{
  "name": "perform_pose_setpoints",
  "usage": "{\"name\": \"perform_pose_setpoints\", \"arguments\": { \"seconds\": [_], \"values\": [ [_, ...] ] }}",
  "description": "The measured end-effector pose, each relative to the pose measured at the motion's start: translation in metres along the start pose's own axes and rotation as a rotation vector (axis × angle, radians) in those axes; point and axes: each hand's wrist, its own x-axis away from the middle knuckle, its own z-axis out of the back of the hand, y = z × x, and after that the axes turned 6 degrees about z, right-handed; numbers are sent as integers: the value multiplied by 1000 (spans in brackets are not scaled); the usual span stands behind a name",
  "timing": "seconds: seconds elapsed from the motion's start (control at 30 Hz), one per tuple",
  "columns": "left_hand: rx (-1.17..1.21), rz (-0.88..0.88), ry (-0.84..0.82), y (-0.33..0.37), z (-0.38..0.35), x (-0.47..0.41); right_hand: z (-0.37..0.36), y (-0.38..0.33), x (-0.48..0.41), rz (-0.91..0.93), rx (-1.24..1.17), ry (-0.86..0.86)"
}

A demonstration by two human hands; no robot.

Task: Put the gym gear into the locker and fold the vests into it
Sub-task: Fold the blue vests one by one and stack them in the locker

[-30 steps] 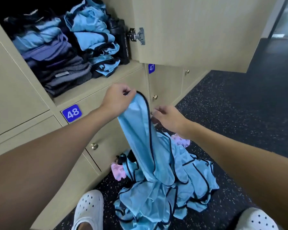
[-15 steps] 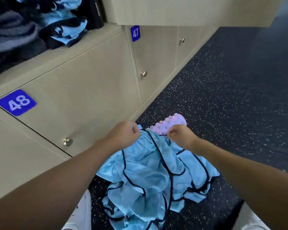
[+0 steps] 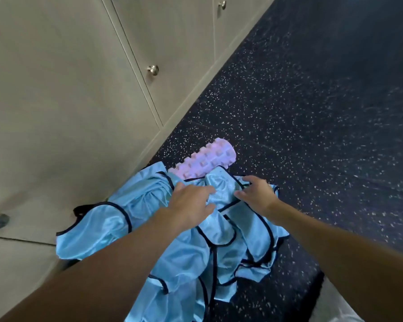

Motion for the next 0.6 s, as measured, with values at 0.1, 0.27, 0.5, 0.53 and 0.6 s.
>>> {"name": "perform_pose_setpoints", "arguments": {
  "seconds": [0.1,0.27,0.5,0.53,0.6],
  "values": [
    [19,33,28,-3,-1,0,-1,4,1,-11,2,21],
    [40,73,28,-9,-4,4,-2,14,4,-36,-22,51],
    [1,21,-72,-48,-4,32,-18,-11,16,167,-29,50],
    [-25,8,-85,-57,-3,36,-25,-14,20,195,-22,-21],
    [-68,15,-78,-70,-1,44,-39,-22,29,233,1,-164]
  ]
}}
